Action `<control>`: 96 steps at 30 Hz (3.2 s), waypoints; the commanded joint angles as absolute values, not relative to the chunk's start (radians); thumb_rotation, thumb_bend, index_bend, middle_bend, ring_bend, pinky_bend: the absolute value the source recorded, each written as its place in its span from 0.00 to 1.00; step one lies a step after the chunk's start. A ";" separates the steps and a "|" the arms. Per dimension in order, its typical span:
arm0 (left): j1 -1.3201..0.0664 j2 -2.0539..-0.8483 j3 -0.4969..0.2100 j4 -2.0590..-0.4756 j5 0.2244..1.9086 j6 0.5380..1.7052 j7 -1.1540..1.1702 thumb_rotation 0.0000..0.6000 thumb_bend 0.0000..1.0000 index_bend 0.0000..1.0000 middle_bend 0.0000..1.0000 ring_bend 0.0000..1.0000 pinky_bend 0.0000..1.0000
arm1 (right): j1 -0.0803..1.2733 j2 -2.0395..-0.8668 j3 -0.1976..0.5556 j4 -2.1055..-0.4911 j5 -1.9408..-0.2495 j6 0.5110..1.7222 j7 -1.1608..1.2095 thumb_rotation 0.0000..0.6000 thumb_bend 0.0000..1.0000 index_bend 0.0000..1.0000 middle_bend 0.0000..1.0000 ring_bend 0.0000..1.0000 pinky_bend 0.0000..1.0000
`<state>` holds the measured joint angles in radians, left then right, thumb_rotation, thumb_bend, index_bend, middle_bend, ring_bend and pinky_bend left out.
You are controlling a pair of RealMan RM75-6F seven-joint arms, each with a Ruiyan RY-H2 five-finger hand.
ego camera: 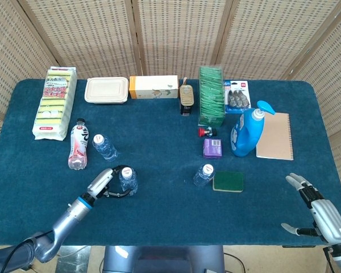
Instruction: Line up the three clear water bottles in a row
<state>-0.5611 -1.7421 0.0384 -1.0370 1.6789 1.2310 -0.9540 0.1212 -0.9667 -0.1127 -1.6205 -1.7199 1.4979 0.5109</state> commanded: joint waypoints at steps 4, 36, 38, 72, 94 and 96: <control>-0.608 -1.724 0.001 -1.084 1.674 1.218 -0.885 1.00 0.35 0.35 0.42 0.25 0.37 | 0.120 -0.966 -0.111 -1.624 -1.722 1.497 0.510 1.00 0.12 0.04 0.04 0.05 0.12; -0.854 -2.039 -0.113 -0.847 1.597 1.057 -0.799 1.00 0.32 0.35 0.42 0.25 0.38 | 0.129 -0.964 -0.081 -1.611 -1.680 1.459 0.542 1.00 0.12 0.04 0.04 0.05 0.12; -0.858 -2.046 -0.111 -0.839 1.594 1.054 -0.810 1.00 0.32 0.35 0.42 0.25 0.38 | 0.128 -0.963 -0.082 -1.609 -1.678 1.457 0.547 1.00 0.12 0.04 0.05 0.05 0.12; -0.802 -1.919 -0.048 -0.980 1.636 1.226 -0.836 1.00 0.22 0.00 0.00 0.00 0.18 | 0.117 -0.958 -0.084 -1.621 -1.692 1.460 0.532 1.00 0.12 0.04 0.05 0.05 0.12; -0.621 -1.338 -0.119 -1.448 1.544 1.438 -0.736 1.00 0.15 0.00 0.00 0.00 0.08 | 0.118 -0.967 -0.102 -1.662 -1.719 1.440 0.455 1.00 0.12 0.04 0.05 0.05 0.12; -0.605 -1.340 -0.120 -1.394 1.512 1.418 -0.801 1.00 0.15 0.00 0.00 0.00 0.08 | 0.119 -0.967 -0.102 -1.664 -1.719 1.438 0.454 1.00 0.12 0.04 0.05 0.05 0.12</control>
